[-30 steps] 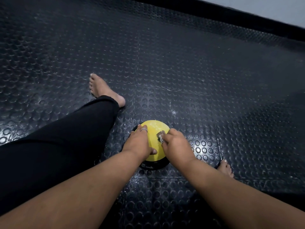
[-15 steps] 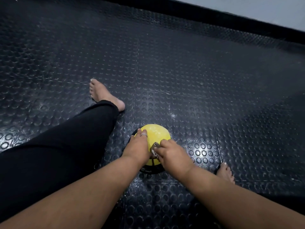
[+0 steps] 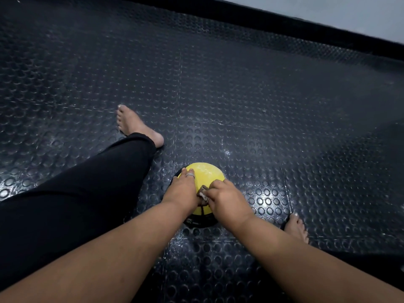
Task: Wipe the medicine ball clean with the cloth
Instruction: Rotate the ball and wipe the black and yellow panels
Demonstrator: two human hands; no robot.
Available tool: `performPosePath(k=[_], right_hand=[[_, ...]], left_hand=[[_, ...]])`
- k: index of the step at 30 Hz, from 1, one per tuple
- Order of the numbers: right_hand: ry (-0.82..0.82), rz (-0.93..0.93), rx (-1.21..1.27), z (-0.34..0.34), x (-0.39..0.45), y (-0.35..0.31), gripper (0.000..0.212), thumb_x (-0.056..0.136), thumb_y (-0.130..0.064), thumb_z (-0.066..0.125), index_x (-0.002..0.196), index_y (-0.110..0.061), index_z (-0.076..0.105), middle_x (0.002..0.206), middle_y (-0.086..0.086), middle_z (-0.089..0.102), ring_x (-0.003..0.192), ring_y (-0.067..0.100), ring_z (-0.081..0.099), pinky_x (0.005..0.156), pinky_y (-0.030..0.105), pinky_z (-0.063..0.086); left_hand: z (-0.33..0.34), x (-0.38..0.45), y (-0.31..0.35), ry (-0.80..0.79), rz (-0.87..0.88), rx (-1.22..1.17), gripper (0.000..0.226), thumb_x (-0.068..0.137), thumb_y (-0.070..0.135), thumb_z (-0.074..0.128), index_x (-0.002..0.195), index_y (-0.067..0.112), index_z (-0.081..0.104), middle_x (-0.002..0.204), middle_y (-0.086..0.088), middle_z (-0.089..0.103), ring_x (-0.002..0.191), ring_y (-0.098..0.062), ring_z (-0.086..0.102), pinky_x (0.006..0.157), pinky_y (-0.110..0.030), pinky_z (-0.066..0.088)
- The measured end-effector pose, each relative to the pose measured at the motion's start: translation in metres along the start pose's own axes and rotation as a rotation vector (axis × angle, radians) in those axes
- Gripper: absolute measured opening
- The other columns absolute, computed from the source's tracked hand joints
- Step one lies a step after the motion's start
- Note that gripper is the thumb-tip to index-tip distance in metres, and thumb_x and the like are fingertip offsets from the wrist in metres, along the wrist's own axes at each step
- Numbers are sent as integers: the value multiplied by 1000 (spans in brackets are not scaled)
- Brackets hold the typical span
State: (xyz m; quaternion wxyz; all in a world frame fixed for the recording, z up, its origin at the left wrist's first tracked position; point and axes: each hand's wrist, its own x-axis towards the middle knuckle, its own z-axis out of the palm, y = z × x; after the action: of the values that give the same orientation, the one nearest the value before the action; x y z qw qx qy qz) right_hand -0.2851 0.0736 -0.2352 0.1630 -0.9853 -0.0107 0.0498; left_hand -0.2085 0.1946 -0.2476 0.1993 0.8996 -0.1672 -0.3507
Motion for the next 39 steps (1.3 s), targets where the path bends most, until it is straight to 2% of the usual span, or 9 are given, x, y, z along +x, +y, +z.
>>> performPosePath(k=[4, 9, 16, 19, 21, 28, 33, 38, 39], right_hand=[[21, 242, 89, -2, 3, 1, 23, 92, -16, 53, 106, -14, 71, 102, 4, 57, 97, 24, 50, 79, 33, 46], [129, 529, 222, -9, 16, 8, 20, 93, -20, 54, 96, -9, 71, 93, 3, 55, 73, 13, 49, 58, 18, 32], [24, 49, 100, 8, 1, 1, 19, 81, -12, 59, 92, -11, 75, 85, 5, 62, 77, 31, 56, 67, 36, 52], [93, 280, 174, -4, 8, 12, 19, 91, -14, 55, 96, -10, 73, 90, 1, 55, 85, 23, 54, 72, 24, 39], [24, 407, 156, -11, 11, 24, 22, 93, -12, 51, 99, -7, 71, 99, 4, 55, 92, 23, 55, 72, 21, 34], [-285, 293, 101, -20, -6, 14, 41, 90, -13, 54, 131, -9, 52, 132, 5, 39, 119, 23, 45, 104, 22, 31], [-377, 267, 31, -25, -7, 4, 50, 92, -5, 48, 140, -19, 43, 131, 8, 41, 122, 26, 46, 109, 29, 32], [-389, 227, -4, -29, -14, 6, 48, 92, -7, 44, 138, -21, 46, 131, 9, 44, 119, 27, 48, 106, 31, 36], [-401, 208, -11, -27, -17, 7, 47, 92, -8, 44, 137, -22, 47, 130, 9, 45, 118, 28, 49, 105, 31, 37]], left_hand=[[-1, 1, 6, -7, -2, 29, 106, 81, 40, 76, 156, 11, 7, 164, -6, 4, 148, -30, 16, 117, -42, 28], [0, 1, 9, -14, -4, 38, 107, 81, 40, 77, 156, 11, 7, 164, -5, 2, 149, -29, 13, 118, -43, 26], [0, 4, 4, 3, 19, 41, 92, 88, 29, 70, 155, 12, 9, 164, -7, 3, 147, -31, 19, 115, -43, 30], [-1, 3, 8, -12, 15, 39, 103, 82, 39, 76, 155, 11, 10, 164, -6, 2, 148, -30, 16, 116, -45, 29], [0, 0, 9, -24, 21, 65, 104, 81, 40, 76, 155, 11, 9, 164, -5, 2, 148, -30, 15, 116, -45, 29], [-10, -7, -4, -59, 32, 75, 104, 82, 43, 75, 157, 16, 8, 164, -3, 3, 149, -25, 17, 119, -37, 22], [-28, -20, -1, -99, -21, 152, 85, 94, 37, 62, 157, 24, 7, 158, -14, 19, 141, -32, 32, 113, -37, 32], [-29, -42, 3, -167, -16, 242, 78, 94, 31, 61, 156, 22, 14, 156, -9, 28, 140, -30, 34, 113, -36, 32], [-39, -46, 14, -63, -58, 147, 78, 95, 30, 60, 156, 20, 13, 157, -10, 25, 141, -30, 32, 114, -36, 30]])
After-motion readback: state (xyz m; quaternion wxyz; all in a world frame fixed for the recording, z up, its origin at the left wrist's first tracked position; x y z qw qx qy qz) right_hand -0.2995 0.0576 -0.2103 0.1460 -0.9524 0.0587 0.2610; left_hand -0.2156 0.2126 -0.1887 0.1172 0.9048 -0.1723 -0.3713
